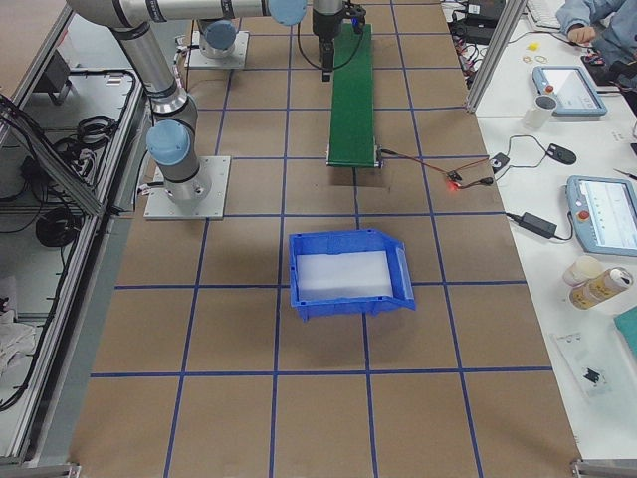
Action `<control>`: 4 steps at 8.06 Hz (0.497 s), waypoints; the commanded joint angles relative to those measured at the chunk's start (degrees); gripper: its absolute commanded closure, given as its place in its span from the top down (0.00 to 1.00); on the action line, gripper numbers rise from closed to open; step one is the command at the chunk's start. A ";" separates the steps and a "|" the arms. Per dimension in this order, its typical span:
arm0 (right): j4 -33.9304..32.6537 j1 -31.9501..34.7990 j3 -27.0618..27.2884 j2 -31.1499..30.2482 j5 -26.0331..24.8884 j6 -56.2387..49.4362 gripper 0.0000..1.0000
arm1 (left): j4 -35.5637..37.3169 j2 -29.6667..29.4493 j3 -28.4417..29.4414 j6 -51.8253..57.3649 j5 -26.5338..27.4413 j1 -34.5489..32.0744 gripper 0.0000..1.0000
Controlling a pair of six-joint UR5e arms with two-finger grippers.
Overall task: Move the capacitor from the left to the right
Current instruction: 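Move the left gripper off the belt end toward the brown capacitor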
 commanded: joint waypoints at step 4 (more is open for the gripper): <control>-0.11 -0.01 0.00 0.09 0.04 -0.09 1.00 | 5.89 -9.37 0.25 30.58 3.39 24.59 1.00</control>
